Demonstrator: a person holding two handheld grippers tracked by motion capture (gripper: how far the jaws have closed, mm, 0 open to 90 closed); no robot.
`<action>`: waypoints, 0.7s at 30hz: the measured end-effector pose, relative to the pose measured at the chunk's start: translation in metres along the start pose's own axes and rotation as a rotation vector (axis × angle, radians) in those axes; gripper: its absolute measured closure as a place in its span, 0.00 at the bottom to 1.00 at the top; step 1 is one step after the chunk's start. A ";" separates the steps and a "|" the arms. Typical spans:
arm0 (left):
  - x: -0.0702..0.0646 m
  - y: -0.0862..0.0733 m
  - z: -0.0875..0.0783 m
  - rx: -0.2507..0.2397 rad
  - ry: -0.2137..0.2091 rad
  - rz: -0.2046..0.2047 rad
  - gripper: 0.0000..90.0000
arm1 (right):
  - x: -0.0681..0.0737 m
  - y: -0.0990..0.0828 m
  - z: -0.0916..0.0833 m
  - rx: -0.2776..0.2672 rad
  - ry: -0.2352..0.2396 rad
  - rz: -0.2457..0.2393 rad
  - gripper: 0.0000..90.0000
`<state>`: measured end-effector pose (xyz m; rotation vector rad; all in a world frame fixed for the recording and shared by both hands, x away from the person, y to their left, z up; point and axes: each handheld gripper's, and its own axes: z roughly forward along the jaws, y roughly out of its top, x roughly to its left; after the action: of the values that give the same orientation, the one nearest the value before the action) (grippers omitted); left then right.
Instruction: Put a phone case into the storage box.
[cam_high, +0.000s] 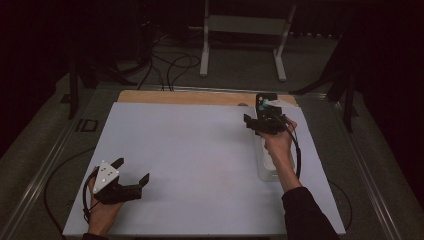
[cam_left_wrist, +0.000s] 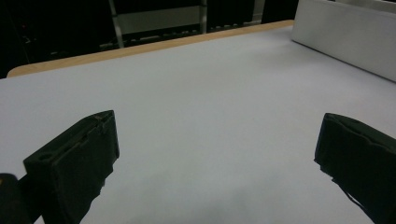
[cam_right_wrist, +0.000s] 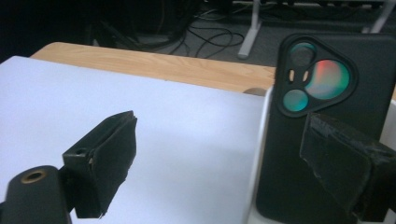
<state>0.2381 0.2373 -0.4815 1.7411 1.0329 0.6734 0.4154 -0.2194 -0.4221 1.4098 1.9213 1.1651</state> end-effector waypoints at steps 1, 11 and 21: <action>0.000 0.000 0.000 0.000 0.001 -0.001 0.00 | 0.002 -0.001 -0.002 -0.003 0.006 -0.005 0.12; 0.003 0.003 0.000 0.013 -0.048 -0.034 0.00 | 0.020 -0.024 -0.035 -0.008 0.061 -0.069 0.11; 0.003 0.009 -0.001 0.024 -0.068 -0.026 0.00 | 0.026 -0.054 -0.063 -0.045 0.137 -0.130 0.11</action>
<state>0.2422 0.2385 -0.4726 1.7567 1.0184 0.5833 0.3287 -0.2226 -0.4327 1.1905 2.0338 1.2626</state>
